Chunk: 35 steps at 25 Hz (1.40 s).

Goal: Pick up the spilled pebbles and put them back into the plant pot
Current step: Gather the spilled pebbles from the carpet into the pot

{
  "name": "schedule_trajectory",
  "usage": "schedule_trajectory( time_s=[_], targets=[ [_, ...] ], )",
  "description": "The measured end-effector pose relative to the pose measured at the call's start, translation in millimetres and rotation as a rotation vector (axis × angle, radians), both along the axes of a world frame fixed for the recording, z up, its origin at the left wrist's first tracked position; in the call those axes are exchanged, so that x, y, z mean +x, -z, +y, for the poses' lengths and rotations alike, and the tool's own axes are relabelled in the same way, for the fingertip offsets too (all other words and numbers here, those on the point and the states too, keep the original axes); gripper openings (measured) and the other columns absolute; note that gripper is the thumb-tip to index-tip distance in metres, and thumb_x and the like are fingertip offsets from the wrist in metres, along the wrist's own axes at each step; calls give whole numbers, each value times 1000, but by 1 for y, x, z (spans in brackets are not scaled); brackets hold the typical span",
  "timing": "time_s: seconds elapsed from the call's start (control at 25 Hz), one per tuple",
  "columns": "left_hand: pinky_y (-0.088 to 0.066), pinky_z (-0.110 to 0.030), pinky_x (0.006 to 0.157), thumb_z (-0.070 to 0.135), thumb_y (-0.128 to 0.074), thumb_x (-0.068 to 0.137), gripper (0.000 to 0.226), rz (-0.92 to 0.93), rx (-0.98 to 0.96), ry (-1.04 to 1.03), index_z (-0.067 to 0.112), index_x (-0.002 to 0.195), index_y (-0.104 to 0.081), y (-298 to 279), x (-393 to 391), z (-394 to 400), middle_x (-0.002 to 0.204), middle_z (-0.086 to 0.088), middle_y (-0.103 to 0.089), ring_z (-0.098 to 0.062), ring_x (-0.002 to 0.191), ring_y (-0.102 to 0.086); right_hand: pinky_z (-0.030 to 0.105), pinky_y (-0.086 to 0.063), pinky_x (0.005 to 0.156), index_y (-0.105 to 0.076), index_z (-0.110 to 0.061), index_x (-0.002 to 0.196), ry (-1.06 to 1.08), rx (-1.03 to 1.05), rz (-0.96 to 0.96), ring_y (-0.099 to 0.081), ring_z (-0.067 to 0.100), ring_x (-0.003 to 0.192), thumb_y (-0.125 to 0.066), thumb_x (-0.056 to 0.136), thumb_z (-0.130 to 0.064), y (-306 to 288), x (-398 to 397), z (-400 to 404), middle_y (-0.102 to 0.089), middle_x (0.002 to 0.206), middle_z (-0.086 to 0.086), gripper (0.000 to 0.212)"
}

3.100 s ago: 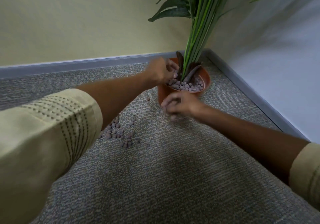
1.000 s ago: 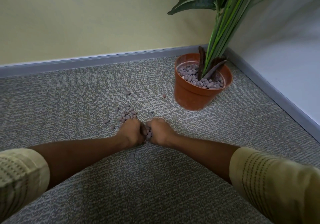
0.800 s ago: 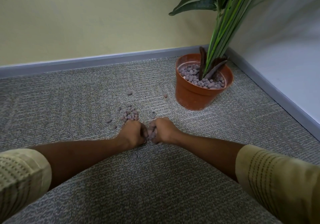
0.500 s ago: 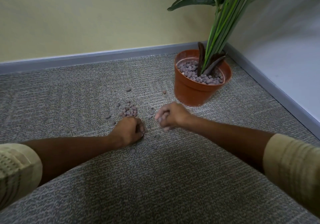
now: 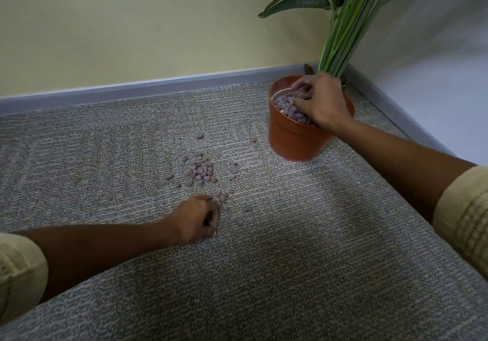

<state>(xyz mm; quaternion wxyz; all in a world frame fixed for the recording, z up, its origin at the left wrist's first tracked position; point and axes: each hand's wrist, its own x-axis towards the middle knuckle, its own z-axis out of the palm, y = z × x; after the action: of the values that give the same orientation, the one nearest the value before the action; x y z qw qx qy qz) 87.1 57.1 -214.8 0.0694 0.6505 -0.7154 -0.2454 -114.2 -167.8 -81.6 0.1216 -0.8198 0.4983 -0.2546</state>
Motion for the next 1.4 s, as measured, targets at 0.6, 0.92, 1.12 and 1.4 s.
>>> schedule_trajectory(
  time_s=[0.6, 0.92, 1.12, 1.4],
  targets=[
    [-49, -28, 83, 14, -63, 77, 12, -13, -73, -324, 15, 89, -65, -6, 35, -24, 96, -7, -63, -23, 88, -60, 25, -36, 73, -59, -16, 105, -620, 602, 383, -45, 14, 93, -83, 60, -42, 122, 16, 155, -47, 104, 2, 57],
    [-44, -19, 71, 9, -63, 78, 16, -1, -17, -259, 12, 92, -69, -2, 27, -33, 91, -2, -68, -14, 80, -61, 27, -43, 84, -69, -8, 92, -515, 517, 352, -58, 29, 101, -68, 71, -5, 130, 24, 188, -63, 108, 14, 21],
    [-40, -19, 80, 12, -57, 84, 25, 6, -44, -225, 12, 107, -67, -3, 5, -46, 105, -7, -67, -21, 99, -61, 7, -42, 63, -75, -3, 83, -376, 681, 166, -64, 1, 65, -71, 70, 0, 108, 20, 175, -74, 78, 6, 14],
    [-47, -29, 92, 16, -62, 79, 40, -26, 35, -30, 22, 118, -61, 2, 1, -58, 112, -10, -53, -25, 103, -57, 24, -59, 67, -70, -4, 87, -22, 708, -277, -69, 13, 69, -72, 75, -1, 39, 30, 117, -72, 89, 12, 13]
  ],
)
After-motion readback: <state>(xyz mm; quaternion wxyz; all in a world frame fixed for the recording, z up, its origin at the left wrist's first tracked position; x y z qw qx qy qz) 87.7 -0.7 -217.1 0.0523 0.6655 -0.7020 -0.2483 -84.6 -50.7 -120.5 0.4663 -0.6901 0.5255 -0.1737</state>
